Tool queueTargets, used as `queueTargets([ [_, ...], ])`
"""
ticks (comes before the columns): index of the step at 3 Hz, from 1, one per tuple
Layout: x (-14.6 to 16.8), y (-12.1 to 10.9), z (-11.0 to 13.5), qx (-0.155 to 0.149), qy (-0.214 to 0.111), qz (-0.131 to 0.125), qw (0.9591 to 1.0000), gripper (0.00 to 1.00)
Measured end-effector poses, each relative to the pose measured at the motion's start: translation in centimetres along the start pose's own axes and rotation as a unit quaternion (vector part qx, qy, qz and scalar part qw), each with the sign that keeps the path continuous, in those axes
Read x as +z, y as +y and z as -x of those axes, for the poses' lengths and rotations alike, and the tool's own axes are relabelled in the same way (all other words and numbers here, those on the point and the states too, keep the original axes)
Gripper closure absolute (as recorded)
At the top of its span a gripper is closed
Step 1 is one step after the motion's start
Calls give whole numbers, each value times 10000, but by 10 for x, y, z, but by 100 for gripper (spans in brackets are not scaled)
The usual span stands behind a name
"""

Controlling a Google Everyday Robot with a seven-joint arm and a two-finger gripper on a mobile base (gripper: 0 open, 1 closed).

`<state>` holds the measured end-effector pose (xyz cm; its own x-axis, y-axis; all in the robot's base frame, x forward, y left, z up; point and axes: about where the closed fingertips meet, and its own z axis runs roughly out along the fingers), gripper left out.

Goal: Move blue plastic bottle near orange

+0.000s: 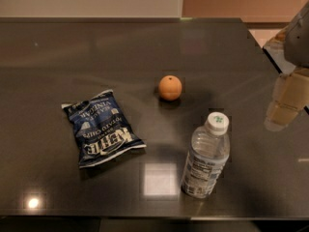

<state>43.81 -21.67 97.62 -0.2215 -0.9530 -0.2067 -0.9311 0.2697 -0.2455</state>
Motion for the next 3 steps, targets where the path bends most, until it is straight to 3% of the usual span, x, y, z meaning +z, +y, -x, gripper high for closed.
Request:
queueTargets([
  [1, -1, 0, 1, -10, -7, -10, 10000, 0],
  [2, -3, 9, 2, -213, -117, 137, 9996, 0],
  [3, -1, 31, 2, -462, -438, 391, 9972, 0],
])
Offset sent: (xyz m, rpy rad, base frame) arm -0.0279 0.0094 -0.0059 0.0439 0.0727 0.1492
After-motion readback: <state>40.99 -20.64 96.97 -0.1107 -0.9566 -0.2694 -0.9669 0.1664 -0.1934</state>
